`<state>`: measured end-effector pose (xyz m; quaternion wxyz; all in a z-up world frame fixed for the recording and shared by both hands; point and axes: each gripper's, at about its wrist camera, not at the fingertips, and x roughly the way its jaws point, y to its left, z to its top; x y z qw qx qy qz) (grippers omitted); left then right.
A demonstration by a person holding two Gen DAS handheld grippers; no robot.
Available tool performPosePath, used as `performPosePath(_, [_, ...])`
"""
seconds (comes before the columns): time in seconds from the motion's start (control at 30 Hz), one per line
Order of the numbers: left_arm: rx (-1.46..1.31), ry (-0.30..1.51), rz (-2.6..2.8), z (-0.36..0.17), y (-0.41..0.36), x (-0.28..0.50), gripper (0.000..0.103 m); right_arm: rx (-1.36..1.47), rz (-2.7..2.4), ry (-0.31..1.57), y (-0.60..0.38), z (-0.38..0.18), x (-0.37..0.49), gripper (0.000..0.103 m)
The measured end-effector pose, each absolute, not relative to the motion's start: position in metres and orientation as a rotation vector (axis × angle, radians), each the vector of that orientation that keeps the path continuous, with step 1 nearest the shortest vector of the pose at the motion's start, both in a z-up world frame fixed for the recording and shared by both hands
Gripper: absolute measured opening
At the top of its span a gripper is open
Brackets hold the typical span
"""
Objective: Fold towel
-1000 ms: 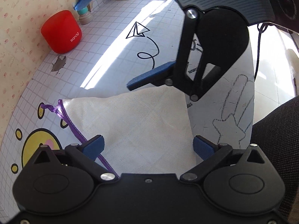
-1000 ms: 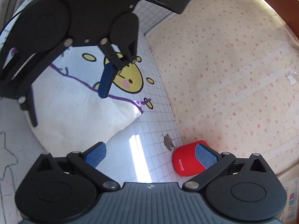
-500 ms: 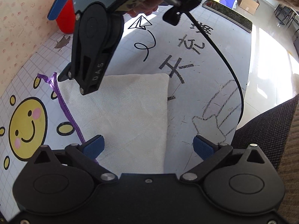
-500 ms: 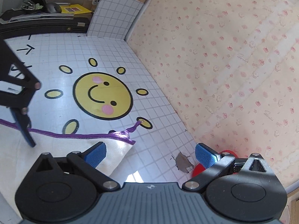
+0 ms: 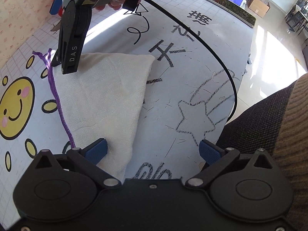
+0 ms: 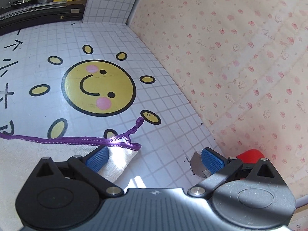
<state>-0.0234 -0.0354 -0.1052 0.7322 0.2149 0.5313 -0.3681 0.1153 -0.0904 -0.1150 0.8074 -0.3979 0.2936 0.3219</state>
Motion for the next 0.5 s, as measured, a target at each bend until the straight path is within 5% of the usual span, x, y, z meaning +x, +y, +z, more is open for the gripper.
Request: performPosePath(0.5, [0.454, 1.160, -0.615, -0.109, -0.002, 0.021, 0.102, -0.849, 0.397, 0.730, -0.130, -0.113, 0.111, 0.102])
